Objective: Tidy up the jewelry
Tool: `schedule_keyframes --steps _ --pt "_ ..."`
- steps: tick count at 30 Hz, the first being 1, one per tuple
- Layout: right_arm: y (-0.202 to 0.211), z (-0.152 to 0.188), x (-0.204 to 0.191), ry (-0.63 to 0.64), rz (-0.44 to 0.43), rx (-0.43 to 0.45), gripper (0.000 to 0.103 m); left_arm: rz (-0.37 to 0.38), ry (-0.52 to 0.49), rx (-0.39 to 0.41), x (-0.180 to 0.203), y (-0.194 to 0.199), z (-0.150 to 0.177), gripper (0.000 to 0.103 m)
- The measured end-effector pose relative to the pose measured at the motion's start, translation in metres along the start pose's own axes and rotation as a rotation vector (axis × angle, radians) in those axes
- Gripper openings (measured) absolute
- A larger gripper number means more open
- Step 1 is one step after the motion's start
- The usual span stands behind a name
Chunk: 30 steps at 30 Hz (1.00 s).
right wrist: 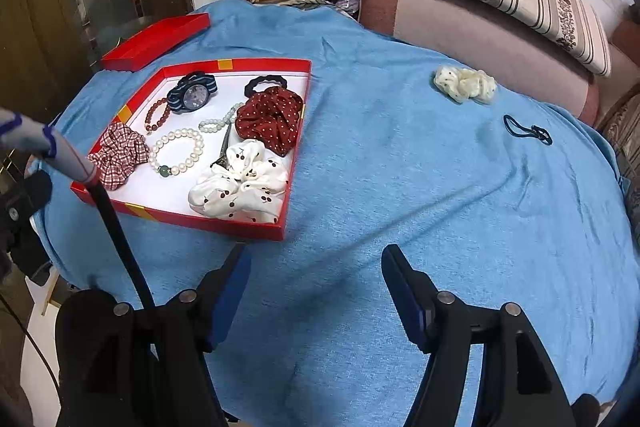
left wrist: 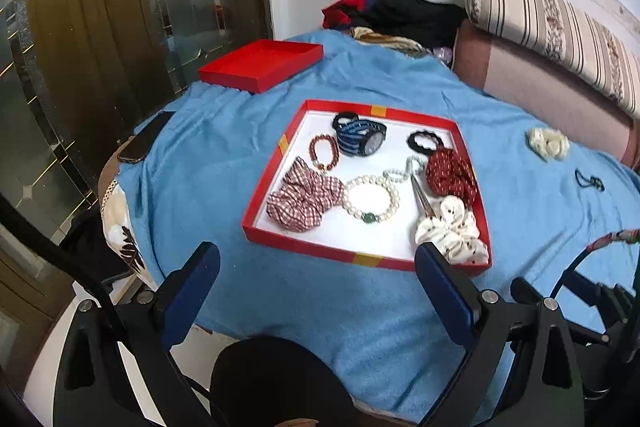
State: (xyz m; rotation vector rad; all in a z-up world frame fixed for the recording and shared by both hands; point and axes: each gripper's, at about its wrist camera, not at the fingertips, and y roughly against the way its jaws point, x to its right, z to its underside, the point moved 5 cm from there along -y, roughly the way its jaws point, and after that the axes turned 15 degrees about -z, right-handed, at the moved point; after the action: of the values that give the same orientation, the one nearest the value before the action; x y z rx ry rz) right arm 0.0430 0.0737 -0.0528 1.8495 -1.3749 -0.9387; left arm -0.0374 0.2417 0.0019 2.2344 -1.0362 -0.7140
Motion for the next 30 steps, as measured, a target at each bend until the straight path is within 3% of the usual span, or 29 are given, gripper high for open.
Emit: schedule_keyframes --steps 16,30 --pt "-0.010 0.000 0.010 -0.003 0.034 -0.020 0.075 0.051 -0.038 -0.113 0.018 -0.029 0.015 0.097" --pt "-0.021 -0.023 0.021 -0.002 0.078 -0.014 0.077 0.104 -0.050 -0.195 0.041 -0.068 0.007 0.097"
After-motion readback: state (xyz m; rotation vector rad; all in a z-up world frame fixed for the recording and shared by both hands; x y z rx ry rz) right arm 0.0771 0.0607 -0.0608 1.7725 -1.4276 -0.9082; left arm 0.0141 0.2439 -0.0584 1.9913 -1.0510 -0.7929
